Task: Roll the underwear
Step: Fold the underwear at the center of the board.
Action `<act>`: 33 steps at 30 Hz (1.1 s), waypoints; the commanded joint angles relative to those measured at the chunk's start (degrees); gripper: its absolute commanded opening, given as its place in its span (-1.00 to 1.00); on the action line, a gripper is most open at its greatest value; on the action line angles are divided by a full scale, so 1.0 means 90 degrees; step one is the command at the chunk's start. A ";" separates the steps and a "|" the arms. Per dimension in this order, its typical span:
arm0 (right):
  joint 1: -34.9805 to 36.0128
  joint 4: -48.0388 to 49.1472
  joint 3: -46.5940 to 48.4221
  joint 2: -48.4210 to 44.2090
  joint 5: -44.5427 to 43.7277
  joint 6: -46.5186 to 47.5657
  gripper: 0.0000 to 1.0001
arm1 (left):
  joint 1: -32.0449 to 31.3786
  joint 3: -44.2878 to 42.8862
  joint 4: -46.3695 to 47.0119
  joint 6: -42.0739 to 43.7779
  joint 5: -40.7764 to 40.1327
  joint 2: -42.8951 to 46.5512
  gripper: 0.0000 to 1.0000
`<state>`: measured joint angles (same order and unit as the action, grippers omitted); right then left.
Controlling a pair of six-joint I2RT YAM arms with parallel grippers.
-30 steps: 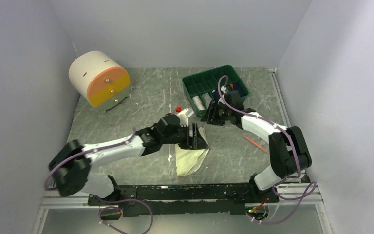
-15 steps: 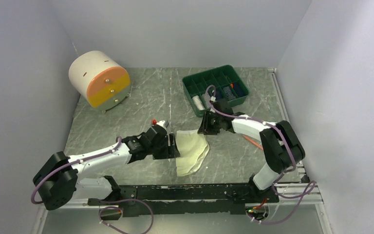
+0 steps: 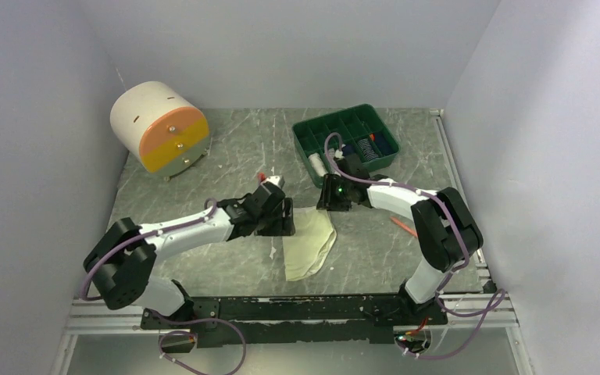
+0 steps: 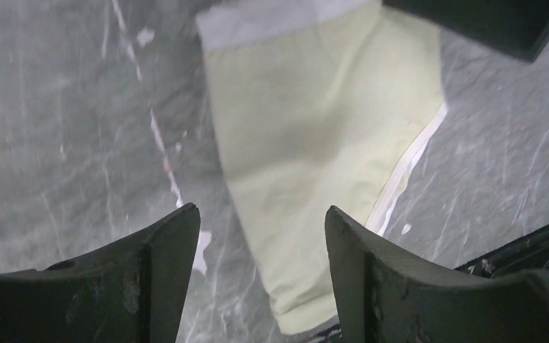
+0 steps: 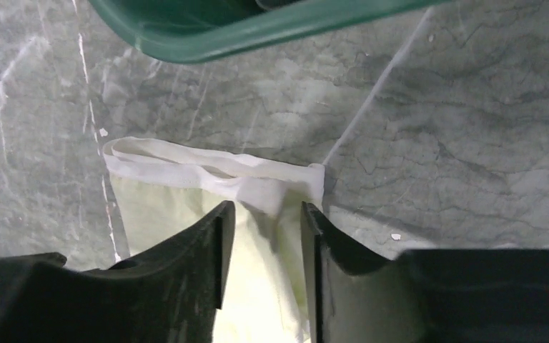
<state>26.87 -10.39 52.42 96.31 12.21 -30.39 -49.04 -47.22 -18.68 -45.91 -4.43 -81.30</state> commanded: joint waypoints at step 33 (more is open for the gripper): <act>0.1242 0.0148 -0.1959 -0.1548 -0.0374 -0.1021 -0.54 | 0.0511 -0.1691 -0.0073 0.1523 -0.0972 -0.2397 -0.01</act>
<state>37.43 -8.47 36.36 84.20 13.17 -38.85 -44.82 -61.82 -19.59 -32.53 -10.96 -102.08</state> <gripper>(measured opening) 0.234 0.501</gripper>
